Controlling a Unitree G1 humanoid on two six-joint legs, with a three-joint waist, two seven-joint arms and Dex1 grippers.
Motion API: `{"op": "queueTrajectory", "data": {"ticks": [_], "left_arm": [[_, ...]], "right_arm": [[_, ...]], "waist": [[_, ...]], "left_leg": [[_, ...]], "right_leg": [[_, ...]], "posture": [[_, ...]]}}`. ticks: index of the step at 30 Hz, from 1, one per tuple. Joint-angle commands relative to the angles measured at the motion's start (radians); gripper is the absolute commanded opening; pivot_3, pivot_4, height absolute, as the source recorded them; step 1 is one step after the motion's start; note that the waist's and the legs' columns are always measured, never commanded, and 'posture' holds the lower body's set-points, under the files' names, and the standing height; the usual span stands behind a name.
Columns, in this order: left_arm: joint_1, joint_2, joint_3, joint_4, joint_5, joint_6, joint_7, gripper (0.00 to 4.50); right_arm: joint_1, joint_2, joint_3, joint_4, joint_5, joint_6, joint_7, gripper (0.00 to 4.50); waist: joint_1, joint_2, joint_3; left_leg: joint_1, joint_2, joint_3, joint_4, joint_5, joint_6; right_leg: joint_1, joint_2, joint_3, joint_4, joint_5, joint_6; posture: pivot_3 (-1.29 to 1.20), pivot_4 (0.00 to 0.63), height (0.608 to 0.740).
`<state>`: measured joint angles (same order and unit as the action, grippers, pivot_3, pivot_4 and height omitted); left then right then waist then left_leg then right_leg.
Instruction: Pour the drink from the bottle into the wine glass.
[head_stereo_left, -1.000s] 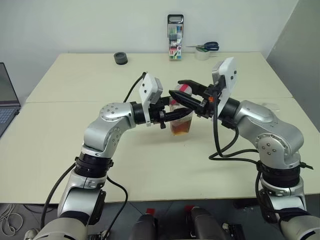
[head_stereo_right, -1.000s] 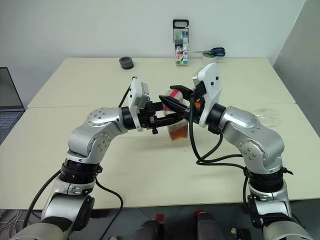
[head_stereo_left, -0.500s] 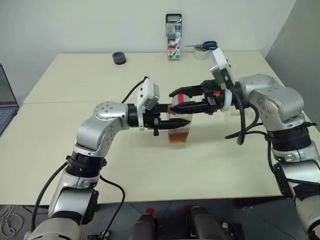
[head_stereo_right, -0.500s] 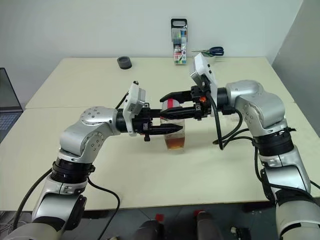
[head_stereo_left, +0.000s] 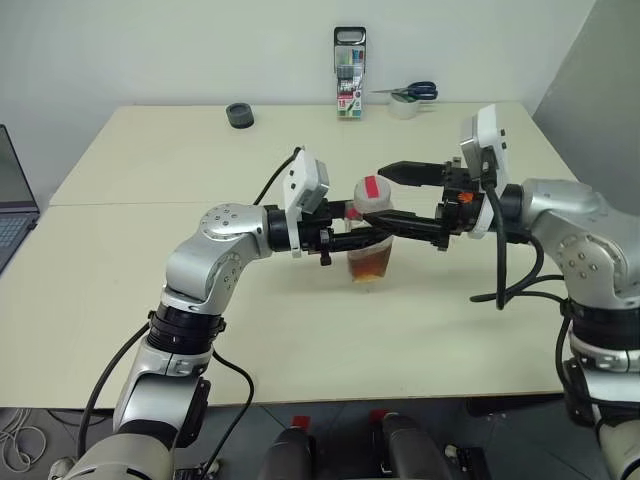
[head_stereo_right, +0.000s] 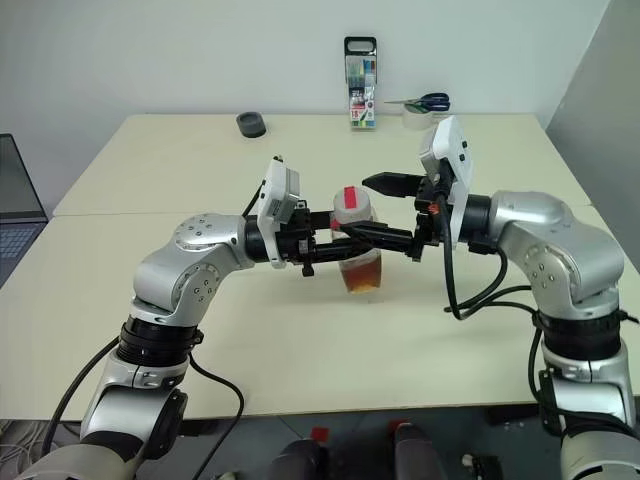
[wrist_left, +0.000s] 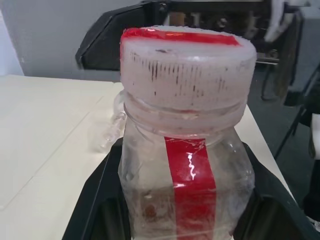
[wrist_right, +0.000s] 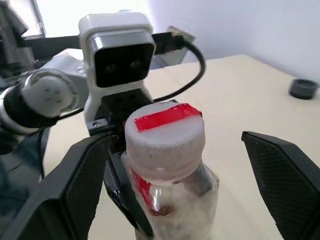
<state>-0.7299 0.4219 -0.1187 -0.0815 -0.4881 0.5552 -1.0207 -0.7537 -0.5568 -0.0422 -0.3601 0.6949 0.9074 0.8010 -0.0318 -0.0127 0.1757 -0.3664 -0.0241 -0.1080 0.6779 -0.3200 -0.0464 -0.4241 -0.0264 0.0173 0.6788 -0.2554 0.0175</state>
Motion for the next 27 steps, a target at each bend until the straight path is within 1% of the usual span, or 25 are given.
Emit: {"op": "queueTrajectory", "data": {"ticks": [1,7,10,13,20,27], "left_arm": [[-0.010,0.000,0.025,-0.026,-0.008,-0.022,0.010,1.98],[-0.021,0.005,0.020,-0.020,-0.006,-0.019,0.010,1.98],[-0.020,0.011,0.020,-0.026,-0.007,-0.015,0.009,1.98],[-0.017,0.019,0.022,-0.033,-0.009,-0.011,0.009,1.98],[-0.009,0.036,0.028,-0.046,-0.012,-0.005,0.012,1.98],[-0.013,0.035,0.027,-0.036,-0.010,-0.013,0.018,1.98]], "right_arm": [[-0.006,0.056,-0.027,-0.112,0.040,0.039,-0.136,4.49],[-0.016,0.141,0.021,-0.114,-0.028,-0.003,-0.273,4.49],[-0.011,0.156,0.026,-0.092,-0.060,-0.033,-0.300,4.49],[0.000,0.151,0.027,-0.084,-0.076,-0.052,-0.303,4.49],[0.046,0.090,0.005,-0.093,-0.077,-0.069,-0.279,4.49],[0.058,0.050,-0.032,-0.118,-0.007,-0.043,-0.264,4.49]], "waist": [[0.000,0.000,0.000],[0.001,0.000,0.000],[0.001,0.000,0.000],[0.001,0.000,0.000],[0.001,0.000,0.000],[0.001,0.000,0.000]], "left_leg": [[0.000,0.000,0.000,0.000,0.000,0.000],[0.000,-0.001,0.000,0.000,0.000,0.000],[0.000,-0.001,0.000,0.000,0.000,0.000],[0.000,-0.001,0.000,0.000,0.000,0.000],[0.000,0.000,0.000,0.000,0.000,0.000],[0.000,0.000,0.000,0.000,0.000,0.000]], "right_leg": [[0.000,0.000,0.000,0.000,0.000,0.000],[0.000,0.000,0.000,0.000,0.000,0.000],[0.000,0.001,0.000,0.000,0.000,0.000],[0.000,0.001,0.000,0.000,0.000,0.000],[0.000,0.001,0.000,0.000,0.000,0.000],[0.001,0.002,0.000,0.000,0.000,0.000]], "posture": [[0.00,0.150,0.740],[0.00,0.150,0.740],[0.00,0.150,0.740],[0.00,0.150,0.740],[0.00,0.150,0.740],[0.00,0.150,0.740]]}}
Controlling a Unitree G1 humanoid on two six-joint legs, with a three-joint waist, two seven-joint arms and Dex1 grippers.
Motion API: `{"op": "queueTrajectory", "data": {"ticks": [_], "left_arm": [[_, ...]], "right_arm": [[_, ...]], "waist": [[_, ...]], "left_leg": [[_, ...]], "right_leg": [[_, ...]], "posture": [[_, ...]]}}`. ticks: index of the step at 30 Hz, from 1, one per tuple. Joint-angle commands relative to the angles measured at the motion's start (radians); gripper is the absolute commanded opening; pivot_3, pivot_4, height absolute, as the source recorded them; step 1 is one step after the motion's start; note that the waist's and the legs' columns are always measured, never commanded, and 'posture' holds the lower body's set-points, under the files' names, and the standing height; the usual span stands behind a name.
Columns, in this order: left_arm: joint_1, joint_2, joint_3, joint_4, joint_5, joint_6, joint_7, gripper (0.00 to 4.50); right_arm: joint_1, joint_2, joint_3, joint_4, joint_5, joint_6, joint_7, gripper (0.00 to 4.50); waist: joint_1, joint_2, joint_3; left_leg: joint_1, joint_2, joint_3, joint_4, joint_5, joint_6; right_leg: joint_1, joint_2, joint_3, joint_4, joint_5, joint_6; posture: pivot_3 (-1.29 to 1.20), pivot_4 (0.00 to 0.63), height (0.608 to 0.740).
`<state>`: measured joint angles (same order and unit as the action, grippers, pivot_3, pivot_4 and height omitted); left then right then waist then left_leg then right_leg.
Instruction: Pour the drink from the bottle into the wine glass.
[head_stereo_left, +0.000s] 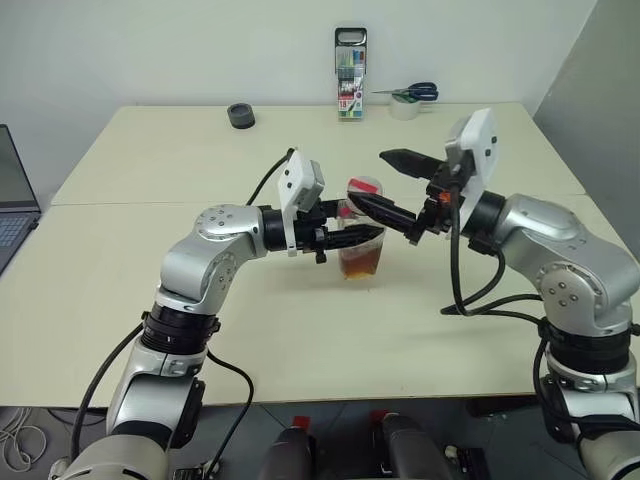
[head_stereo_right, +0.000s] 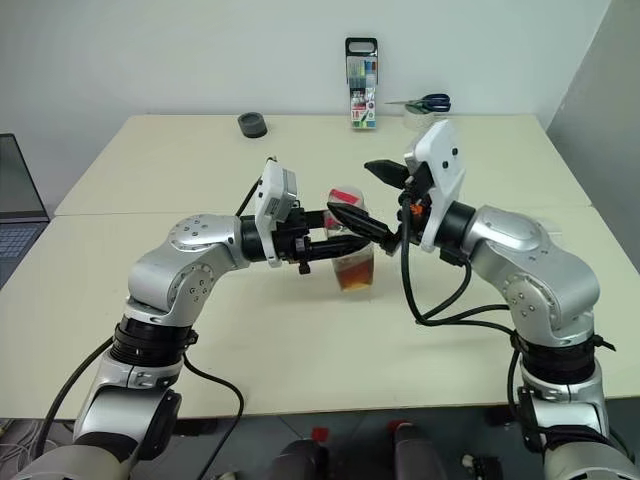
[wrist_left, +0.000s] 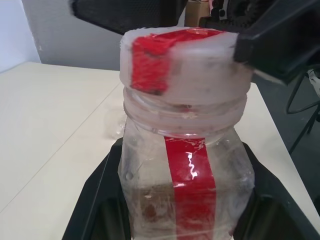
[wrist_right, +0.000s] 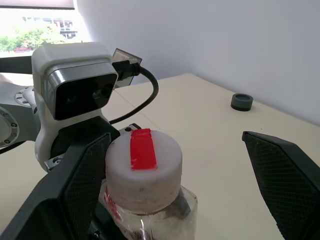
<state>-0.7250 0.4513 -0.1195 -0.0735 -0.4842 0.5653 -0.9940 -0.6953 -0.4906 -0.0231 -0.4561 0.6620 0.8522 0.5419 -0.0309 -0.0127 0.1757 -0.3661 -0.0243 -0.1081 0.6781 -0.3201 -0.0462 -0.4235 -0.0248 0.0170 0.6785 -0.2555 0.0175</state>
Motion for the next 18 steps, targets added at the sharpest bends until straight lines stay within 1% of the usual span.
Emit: {"op": "queueTrajectory", "data": {"ticks": [1,11,18], "left_arm": [[-0.019,0.004,0.027,-0.042,-0.015,-0.025,-0.008,1.98],[-0.018,-0.001,0.022,-0.044,-0.014,-0.030,-0.006,1.98],[-0.018,-0.001,0.021,-0.049,-0.012,-0.029,-0.002,1.98]], "right_arm": [[0.000,-0.016,-0.055,-0.026,0.044,0.020,-0.002,4.49],[-0.009,-0.018,-0.069,-0.027,0.160,0.056,0.028,4.49],[-0.022,0.028,-0.006,0.022,0.122,0.010,0.027,4.49]], "waist": [[0.000,0.000,0.000],[0.000,0.000,0.000],[-0.001,0.000,0.000]], "left_leg": [[0.000,0.000,0.000,0.000,0.000,0.000],[0.000,0.000,0.000,0.000,0.000,0.000],[0.000,0.000,0.000,0.000,0.000,0.000]], "right_leg": [[0.000,0.000,0.000,0.000,0.000,0.000],[0.000,0.000,0.000,0.000,0.000,0.000],[0.000,0.001,0.000,0.000,0.000,0.000]], "posture": [[0.00,0.150,0.740],[0.00,0.150,0.740],[0.00,0.150,0.740]]}}
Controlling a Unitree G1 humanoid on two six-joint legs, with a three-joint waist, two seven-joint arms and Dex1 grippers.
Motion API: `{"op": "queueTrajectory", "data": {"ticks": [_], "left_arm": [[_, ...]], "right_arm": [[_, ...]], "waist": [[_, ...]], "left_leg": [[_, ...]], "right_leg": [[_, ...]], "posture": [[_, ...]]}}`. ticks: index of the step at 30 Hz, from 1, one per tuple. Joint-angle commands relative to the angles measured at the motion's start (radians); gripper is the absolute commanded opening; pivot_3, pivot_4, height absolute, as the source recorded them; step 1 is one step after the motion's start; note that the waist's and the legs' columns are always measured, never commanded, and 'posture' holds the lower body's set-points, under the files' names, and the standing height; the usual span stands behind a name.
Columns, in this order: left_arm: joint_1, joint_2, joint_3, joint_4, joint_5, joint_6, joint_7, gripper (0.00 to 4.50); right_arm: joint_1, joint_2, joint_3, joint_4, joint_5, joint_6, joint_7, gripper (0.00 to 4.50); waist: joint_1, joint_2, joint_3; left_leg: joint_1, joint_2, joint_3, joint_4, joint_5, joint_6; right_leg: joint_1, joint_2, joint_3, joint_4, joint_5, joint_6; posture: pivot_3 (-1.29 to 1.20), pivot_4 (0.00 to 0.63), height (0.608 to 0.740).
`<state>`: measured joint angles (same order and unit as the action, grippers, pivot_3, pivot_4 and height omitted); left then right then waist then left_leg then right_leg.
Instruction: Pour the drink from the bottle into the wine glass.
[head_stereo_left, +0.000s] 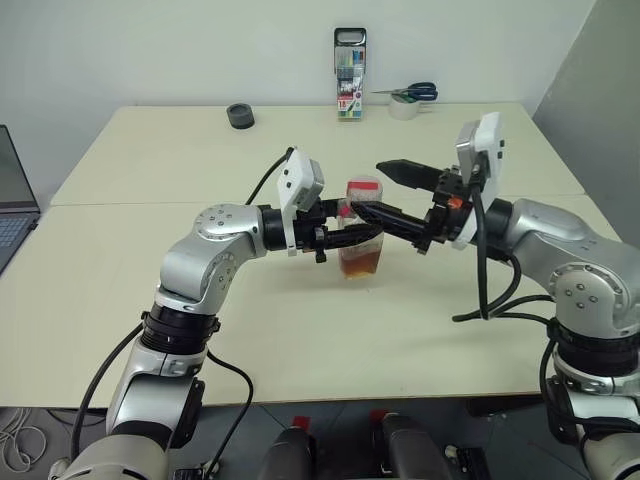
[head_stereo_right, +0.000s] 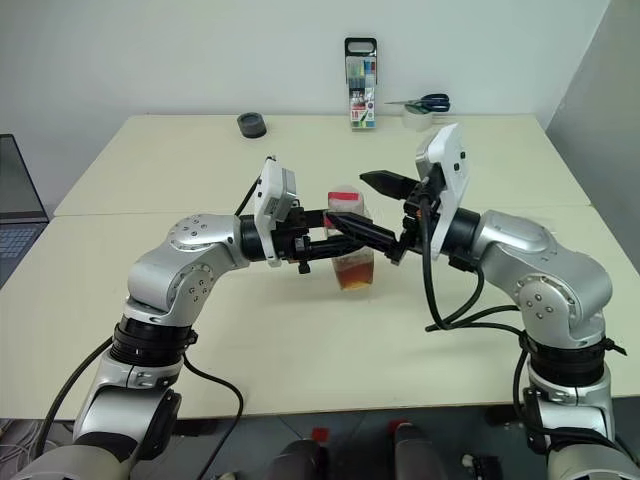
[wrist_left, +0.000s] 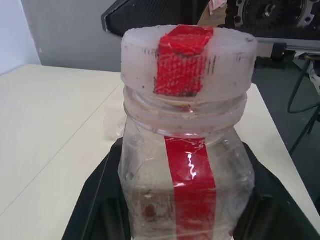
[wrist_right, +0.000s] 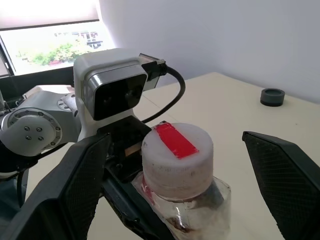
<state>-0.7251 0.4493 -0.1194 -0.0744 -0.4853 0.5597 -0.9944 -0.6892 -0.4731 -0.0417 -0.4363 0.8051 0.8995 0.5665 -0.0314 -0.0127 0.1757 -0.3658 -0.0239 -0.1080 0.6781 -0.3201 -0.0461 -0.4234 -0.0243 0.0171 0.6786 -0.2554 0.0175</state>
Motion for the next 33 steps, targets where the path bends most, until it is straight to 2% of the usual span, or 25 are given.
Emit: {"op": "queueTrajectory", "data": {"ticks": [1,3,6,11,12,22,24,26,29,33], "left_arm": [[-0.018,0.001,0.022,-0.049,-0.011,-0.022,-0.001,1.98],[-0.017,0.003,0.023,-0.052,-0.011,-0.020,0.001,1.98],[-0.016,0.006,0.026,-0.055,-0.012,-0.017,0.002,1.98],[-0.015,0.006,0.026,-0.053,-0.011,-0.018,0.005,1.98],[-0.016,0.004,0.025,-0.052,-0.011,-0.018,0.005,1.98],[-0.010,-0.003,0.018,-0.052,-0.014,-0.018,0.000,1.98],[-0.008,-0.002,0.018,-0.054,-0.015,-0.017,-0.002,1.98],[-0.006,-0.003,0.018,-0.056,-0.016,-0.015,-0.001,1.98],[-0.003,-0.006,0.016,-0.058,-0.015,-0.017,0.002,1.98],[-0.003,-0.007,0.015,-0.059,-0.017,-0.018,0.006,1.98]], "right_arm": [[-0.029,0.014,0.016,0.008,-0.024,-0.042,0.004,4.49],[-0.029,0.018,0.020,0.013,-0.026,-0.046,0.008,4.49],[-0.028,0.019,0.021,0.015,-0.028,-0.047,0.010,3.87],[-0.036,0.034,0.008,0.019,-0.020,-0.047,0.002,2.08],[-0.037,0.037,0.004,0.019,-0.016,-0.046,0.000,1.88],[-0.058,0.093,-0.100,0.035,0.098,0.024,-0.098,1.88],[-0.066,0.068,-0.084,0.027,0.043,-0.016,-0.086,1.88],[-0.054,-0.044,0.043,0.003,-0.165,-0.165,0.005,1.88],[-0.066,-0.002,-0.008,0.039,-0.095,-0.142,-0.033,1.88],[-0.073,-0.023,0.019,0.035,-0.135,-0.174,-0.002,1.88]], "waist": [[0.000,0.000,0.000],[0.000,0.000,0.000],[0.001,0.000,0.000],[0.001,0.000,0.000],[0.000,0.000,0.000],[0.001,0.000,0.000],[0.000,0.000,0.000],[0.000,0.000,0.000],[0.000,0.000,0.000],[0.000,0.000,0.000]], "left_leg": [[0.000,0.000,0.000,0.000,0.000,0.000],[0.000,0.000,0.000,0.000,0.000,0.000],[0.000,0.000,0.000,0.000,0.000,0.000],[0.000,0.000,0.000,0.000,0.000,0.000],[0.000,0.000,0.000,0.000,0.000,0.000],[0.000,0.000,0.000,0.000,0.000,0.000],[0.000,0.000,0.000,0.000,0.000,0.000],[0.000,0.000,0.000,0.000,0.000,0.000],[0.000,0.000,0.000,0.000,0.000,0.000],[0.000,0.000,0.000,0.000,0.000,0.000]], "right_leg": [[0.000,0.000,0.000,0.000,0.000,0.000],[0.000,0.000,0.000,0.000,0.000,0.000],[0.000,0.000,0.000,0.000,0.000,0.000],[0.000,0.000,0.000,0.000,0.000,0.000],[0.000,0.000,0.000,0.000,0.000,0.000],[0.000,0.000,0.000,0.000,0.000,0.000],[0.000,0.000,0.000,0.000,0.000,0.000],[0.000,0.000,0.000,0.000,0.000,0.000],[0.001,0.001,0.000,-0.001,0.000,0.000],[0.000,0.001,0.000,0.000,0.000,0.000]], "posture": [[0.00,0.150,0.740],[0.00,0.150,0.740],[0.00,0.150,0.740],[0.00,0.150,0.740],[0.00,0.150,0.740],[0.00,0.150,0.740],[0.00,0.150,0.740],[0.00,0.150,0.740],[0.00,0.150,0.740],[0.00,0.150,0.740]]}}
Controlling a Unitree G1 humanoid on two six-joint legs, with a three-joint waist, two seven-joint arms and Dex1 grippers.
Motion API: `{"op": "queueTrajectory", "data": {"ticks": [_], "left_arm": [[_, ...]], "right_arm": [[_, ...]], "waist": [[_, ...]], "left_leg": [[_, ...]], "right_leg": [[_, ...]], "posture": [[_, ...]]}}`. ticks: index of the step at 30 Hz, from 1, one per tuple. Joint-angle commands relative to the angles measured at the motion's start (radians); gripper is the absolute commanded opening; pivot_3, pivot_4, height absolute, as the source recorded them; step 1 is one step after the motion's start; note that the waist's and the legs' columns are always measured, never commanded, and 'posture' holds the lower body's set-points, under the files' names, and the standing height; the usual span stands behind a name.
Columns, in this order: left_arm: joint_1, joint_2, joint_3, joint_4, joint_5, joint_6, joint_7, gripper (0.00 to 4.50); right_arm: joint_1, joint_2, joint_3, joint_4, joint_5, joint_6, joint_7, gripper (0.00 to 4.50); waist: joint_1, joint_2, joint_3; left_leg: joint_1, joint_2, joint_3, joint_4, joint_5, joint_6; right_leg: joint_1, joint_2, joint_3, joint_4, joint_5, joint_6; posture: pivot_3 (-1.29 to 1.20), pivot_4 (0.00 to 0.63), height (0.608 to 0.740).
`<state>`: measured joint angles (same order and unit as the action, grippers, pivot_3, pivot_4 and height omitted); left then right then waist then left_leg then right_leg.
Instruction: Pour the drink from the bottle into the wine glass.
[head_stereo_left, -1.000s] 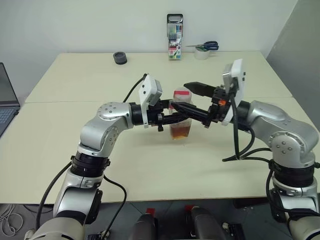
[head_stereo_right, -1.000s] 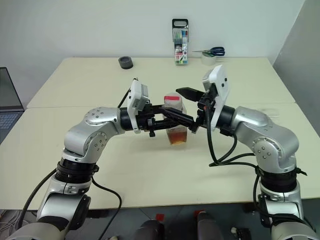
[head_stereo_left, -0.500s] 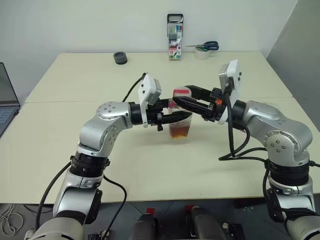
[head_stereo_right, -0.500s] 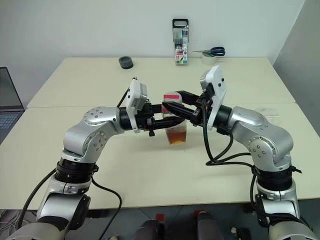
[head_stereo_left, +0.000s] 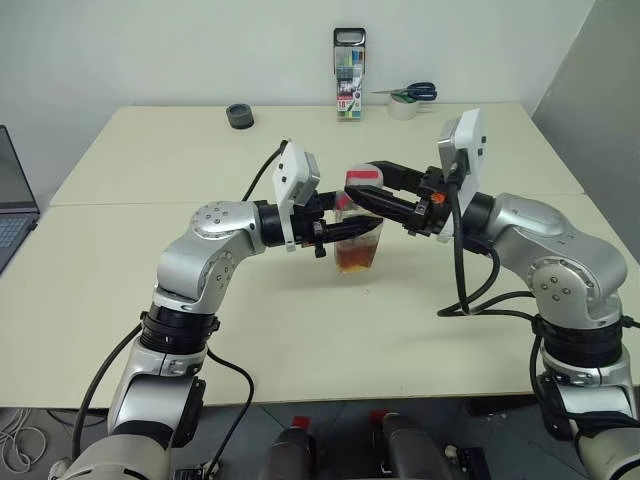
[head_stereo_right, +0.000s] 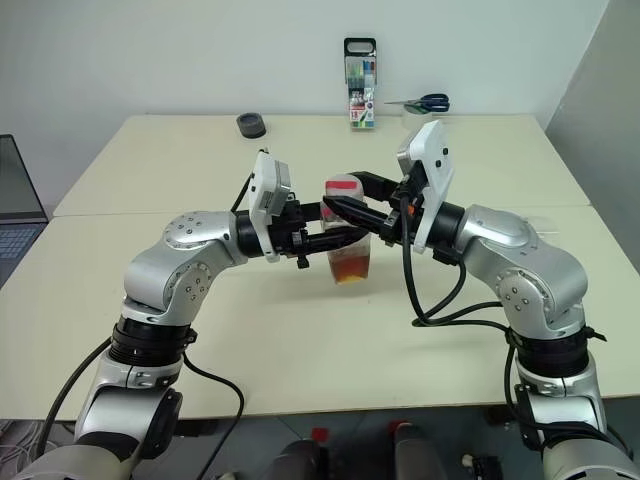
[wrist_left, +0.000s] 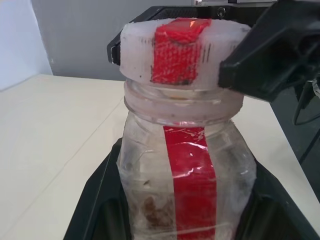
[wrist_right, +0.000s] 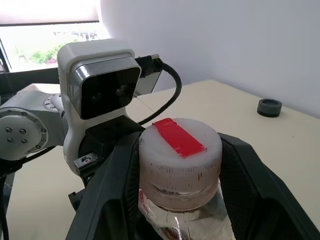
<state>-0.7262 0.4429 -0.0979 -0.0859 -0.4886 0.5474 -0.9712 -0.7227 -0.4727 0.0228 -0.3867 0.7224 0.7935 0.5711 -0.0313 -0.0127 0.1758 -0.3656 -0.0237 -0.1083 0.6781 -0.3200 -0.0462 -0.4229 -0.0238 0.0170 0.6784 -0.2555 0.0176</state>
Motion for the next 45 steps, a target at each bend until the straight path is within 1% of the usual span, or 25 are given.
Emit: {"op": "queueTrajectory", "data": {"ticks": [1,4,8,13,15,18,19,20,21,31,36,43,45], "left_arm": [[-0.002,-0.002,-0.007,-0.046,-0.013,-0.007,-0.017,1.98],[-0.005,-0.004,-0.009,-0.037,-0.007,-0.016,-0.015,1.98],[-0.007,-0.008,-0.010,-0.035,-0.007,-0.017,-0.012,1.98],[-0.007,-0.011,-0.010,-0.035,-0.006,-0.018,-0.012,1.98],[-0.007,-0.013,-0.010,-0.034,-0.006,-0.018,-0.012,1.98],[-0.007,-0.013,-0.010,-0.034,-0.006,-0.019,-0.011,1.98],[-0.007,-0.013,-0.011,-0.035,-0.007,-0.019,-0.010,1.98],[-0.006,-0.012,-0.011,-0.036,-0.008,-0.019,-0.009,1.98],[-0.005,-0.012,-0.011,-0.037,-0.008,-0.019,-0.009,1.98],[-0.007,-0.011,-0.010,-0.037,-0.008,-0.021,-0.009,1.98],[-0.012,-0.012,-0.011,-0.035,-0.009,-0.020,-0.010,1.98],[-0.018,-0.012,-0.012,-0.030,-0.008,-0.020,-0.013,1.98],[-0.018,-0.012,-0.013,-0.032,-0.008,-0.019,-0.012,1.98]], "right_arm": [[-0.044,-0.020,-0.046,-0.018,-0.045,-0.062,-0.008,1.88],[-0.050,-0.010,-0.046,-0.023,-0.030,-0.050,-0.006,1.88],[-0.050,-0.023,-0.011,-0.037,-0.060,-0.066,0.025,1.88],[-0.056,0.011,-0.043,-0.031,0.010,-0.004,0.006,1.88],[-0.057,0.017,-0.053,-0.030,0.032,0.016,0.004,2.61],[-0.057,0.023,-0.061,-0.029,0.050,0.032,-0.002,3.55],[-0.058,0.025,-0.062,-0.029,0.054,0.036,-0.004,3.95],[-0.058,0.027,-0.064,-0.029,0.058,0.038,-0.007,4.26],[-0.058,0.029,-0.065,-0.029,0.061,0.039,-0.011,4.47],[-0.048,0.021,-0.059,-0.040,0.059,0.042,-0.016,4.47],[-0.012,-0.003,-0.052,-0.058,0.050,0.038,0.002,4.47],[-0.001,-0.003,-0.062,-0.048,0.052,0.031,-0.003,4.47],[-0.009,0.011,-0.081,-0.043,0.072,0.038,-0.019,4.10]], "waist": [[0.000,0.000,0.000],[0.000,0.000,0.000],[0.000,0.000,0.000],[0.000,0.000,0.000],[0.000,0.000,0.000],[0.000,0.000,0.000],[0.000,0.000,0.000],[0.000,0.000,0.000],[0.000,0.000,0.000],[0.000,0.000,0.000],[0.001,0.000,0.000],[0.000,0.000,0.000],[0.000,0.000,0.000]], "left_leg": [[0.000,0.000,0.000,0.000,0.000,0.000],[0.000,0.000,0.000,0.000,0.000,0.000],[0.000,0.000,0.000,0.000,0.000,0.000],[0.000,0.000,0.000,0.000,0.000,0.000],[0.000,0.000,0.000,0.000,0.000,0.000],[0.000,0.000,0.000,0.000,0.000,0.000],[0.000,0.000,0.000,0.000,0.000,0.000],[0.000,0.000,0.000,0.000,0.000,0.000],[0.000,0.000,0.000,0.000,0.000,0.000],[0.000,0.000,0.000,0.000,0.000,0.000],[0.000,0.000,0.000,0.000,0.000,0.000],[0.000,0.000,0.000,0.000,0.000,0.000],[0.000,0.000,0.000,0.000,0.000,0.000]], "right_leg": [[0.000,0.000,0.000,0.000,0.000,0.000],[0.000,0.000,0.000,0.000,0.000,0.000],[0.000,0.000,0.000,0.000,0.000,0.000],[0.000,0.000,0.000,0.000,0.000,0.000],[0.000,0.000,0.000,0.000,0.000,0.000],[0.000,0.000,0.000,0.000,0.000,0.000],[0.000,0.000,0.000,0.000,0.000,0.000],[0.000,0.000,0.000,0.000,0.000,0.000],[0.000,0.000,0.000,0.000,0.000,0.000],[0.000,0.000,0.000,0.000,0.000,0.000],[0.000,0.000,0.000,0.000,0.000,0.000],[0.000,0.000,0.000,0.000,0.000,0.000],[0.000,0.000,0.000,0.000,0.000,0.000]], "posture": [[0.00,0.150,0.740],[0.00,0.150,0.740],[0.00,0.150,0.740],[0.00,0.150,0.740],[0.00,0.150,0.740],[0.00,0.150,0.740],[0.00,0.150,0.740],[0.00,0.150,0.740],[0.00,0.150,0.740],[0.00,0.150,0.740],[0.00,0.150,0.740],[0.00,0.150,0.740],[0.00,0.150,0.740]]}}
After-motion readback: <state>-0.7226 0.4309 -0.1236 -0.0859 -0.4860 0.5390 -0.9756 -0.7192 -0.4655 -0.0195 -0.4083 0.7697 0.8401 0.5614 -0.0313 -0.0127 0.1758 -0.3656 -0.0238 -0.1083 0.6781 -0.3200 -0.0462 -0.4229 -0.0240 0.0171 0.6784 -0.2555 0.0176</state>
